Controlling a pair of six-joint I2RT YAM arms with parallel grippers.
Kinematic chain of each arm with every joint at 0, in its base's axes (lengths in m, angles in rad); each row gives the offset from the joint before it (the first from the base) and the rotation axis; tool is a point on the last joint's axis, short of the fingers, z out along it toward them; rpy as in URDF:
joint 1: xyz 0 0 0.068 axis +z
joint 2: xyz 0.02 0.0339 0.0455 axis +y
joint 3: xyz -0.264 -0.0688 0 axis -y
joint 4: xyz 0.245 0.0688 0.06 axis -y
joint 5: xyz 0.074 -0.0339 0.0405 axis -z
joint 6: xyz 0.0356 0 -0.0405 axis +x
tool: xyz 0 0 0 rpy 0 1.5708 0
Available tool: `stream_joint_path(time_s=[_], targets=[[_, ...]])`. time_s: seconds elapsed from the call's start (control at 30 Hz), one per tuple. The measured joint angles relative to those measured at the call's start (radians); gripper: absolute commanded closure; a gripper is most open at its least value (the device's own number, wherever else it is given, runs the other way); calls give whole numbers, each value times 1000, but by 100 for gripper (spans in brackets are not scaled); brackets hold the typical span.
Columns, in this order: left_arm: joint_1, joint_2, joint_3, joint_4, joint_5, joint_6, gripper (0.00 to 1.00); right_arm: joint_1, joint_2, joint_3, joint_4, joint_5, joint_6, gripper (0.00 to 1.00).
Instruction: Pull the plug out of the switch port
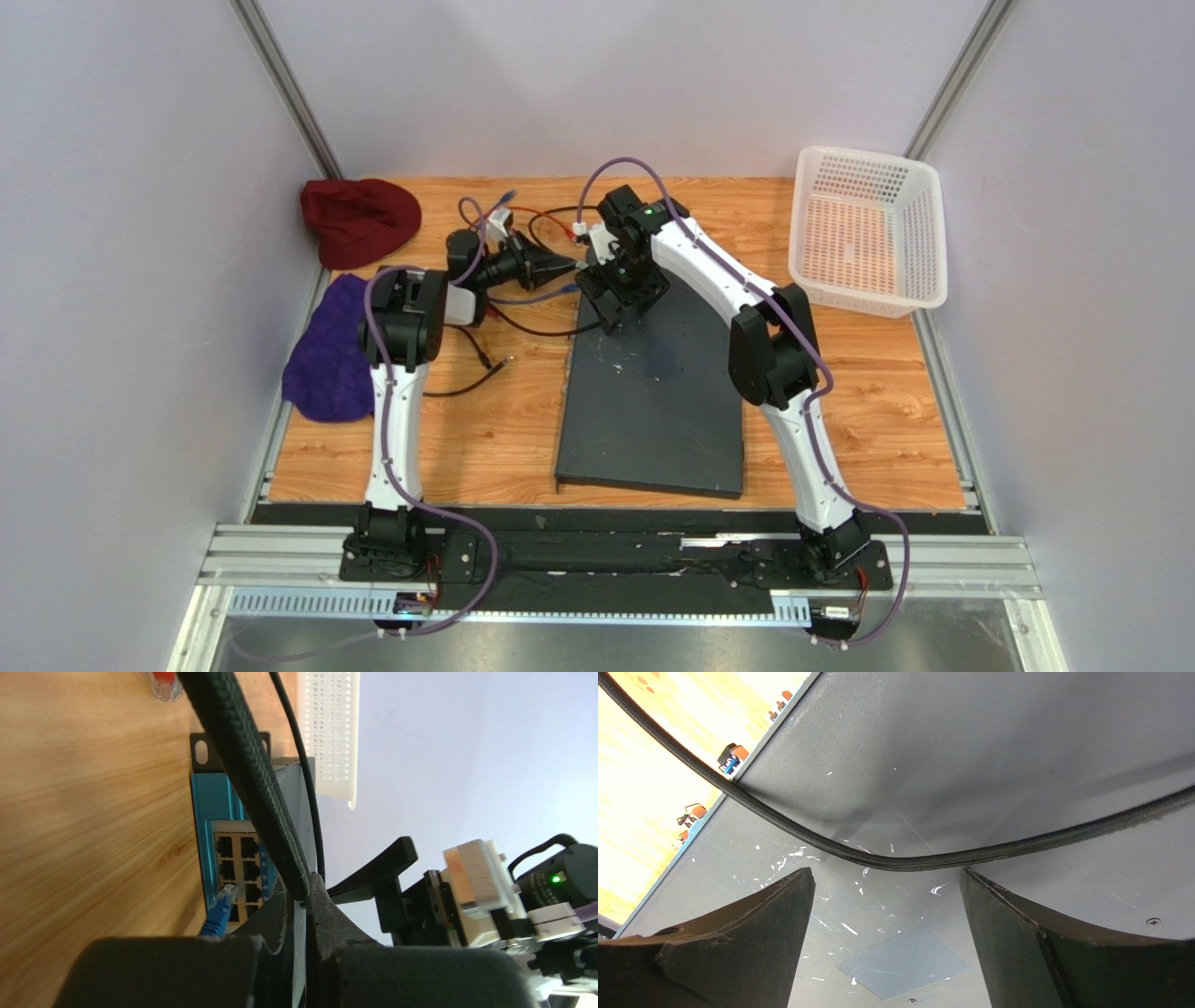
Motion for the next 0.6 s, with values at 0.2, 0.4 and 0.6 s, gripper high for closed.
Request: stream_joint_path(time_s=[0.2, 0.4, 0.6], targets=[[75, -149, 62, -378, -36, 296, 81, 0, -3, 1, -1, -1, -1, 13], [151, -157, 275, -736, -71, 537, 29, -11, -9, -1, 6, -9, -11, 13], [164, -247, 192, -950, -36, 727, 29, -65, -17, -8, 36, 9, -33, 13]])
